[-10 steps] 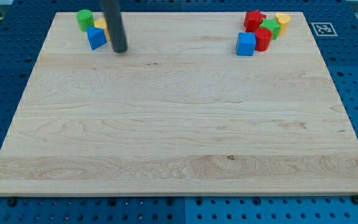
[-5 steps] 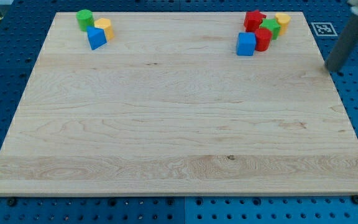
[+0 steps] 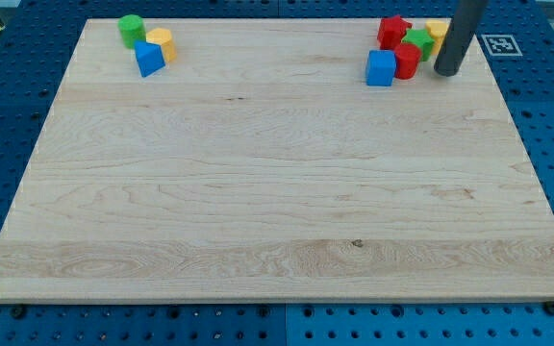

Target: Push the blue cube towards the blue triangle

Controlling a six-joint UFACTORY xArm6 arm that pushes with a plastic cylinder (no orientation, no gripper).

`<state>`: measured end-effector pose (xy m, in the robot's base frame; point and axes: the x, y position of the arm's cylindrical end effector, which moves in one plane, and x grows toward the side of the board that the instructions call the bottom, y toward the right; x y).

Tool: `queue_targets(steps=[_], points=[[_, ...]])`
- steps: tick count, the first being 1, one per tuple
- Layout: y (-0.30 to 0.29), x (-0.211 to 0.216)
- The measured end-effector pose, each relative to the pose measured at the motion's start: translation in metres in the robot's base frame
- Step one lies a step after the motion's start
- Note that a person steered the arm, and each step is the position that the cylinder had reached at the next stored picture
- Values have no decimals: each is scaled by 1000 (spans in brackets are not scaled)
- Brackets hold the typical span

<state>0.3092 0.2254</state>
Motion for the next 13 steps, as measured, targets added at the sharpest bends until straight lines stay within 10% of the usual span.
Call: queue_targets(steps=[13], points=[[-245, -49]])
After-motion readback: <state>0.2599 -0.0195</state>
